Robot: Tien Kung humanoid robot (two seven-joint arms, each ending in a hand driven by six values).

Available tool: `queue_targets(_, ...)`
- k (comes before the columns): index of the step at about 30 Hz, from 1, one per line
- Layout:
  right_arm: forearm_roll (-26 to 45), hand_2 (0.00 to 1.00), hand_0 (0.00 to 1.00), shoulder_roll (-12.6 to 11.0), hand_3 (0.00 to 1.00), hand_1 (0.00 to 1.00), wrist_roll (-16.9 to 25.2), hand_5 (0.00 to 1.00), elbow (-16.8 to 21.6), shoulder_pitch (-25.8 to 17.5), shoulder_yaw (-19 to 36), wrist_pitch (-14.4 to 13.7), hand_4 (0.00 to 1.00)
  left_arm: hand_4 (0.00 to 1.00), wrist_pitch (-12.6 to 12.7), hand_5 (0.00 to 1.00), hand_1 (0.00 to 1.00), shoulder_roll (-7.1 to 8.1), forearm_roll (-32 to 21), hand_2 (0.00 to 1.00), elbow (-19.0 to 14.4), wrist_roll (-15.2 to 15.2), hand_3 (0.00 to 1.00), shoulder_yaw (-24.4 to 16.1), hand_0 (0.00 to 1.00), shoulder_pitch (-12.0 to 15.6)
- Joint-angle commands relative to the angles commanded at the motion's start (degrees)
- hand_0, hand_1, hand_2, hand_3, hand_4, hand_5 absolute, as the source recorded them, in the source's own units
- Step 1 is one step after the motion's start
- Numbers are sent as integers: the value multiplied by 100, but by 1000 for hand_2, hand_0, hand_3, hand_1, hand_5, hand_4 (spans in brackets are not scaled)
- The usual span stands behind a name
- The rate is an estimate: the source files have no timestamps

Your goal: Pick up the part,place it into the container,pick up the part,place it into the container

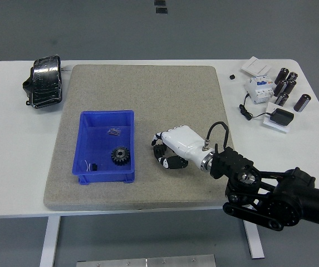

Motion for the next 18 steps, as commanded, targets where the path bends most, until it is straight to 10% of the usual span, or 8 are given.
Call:
queue_targets(10,-12,398,222,130,659,330,-31,252,253,290,260,-79,563,764,9,258,686,1,61,691,-2,14,655,-60,687,0)
queue_targets(18,46,393,222,767,659,339,-80,253,297,697,200,-141,564,768,11,266,686,12,128,689,-8,40,655,-99,687,-3)
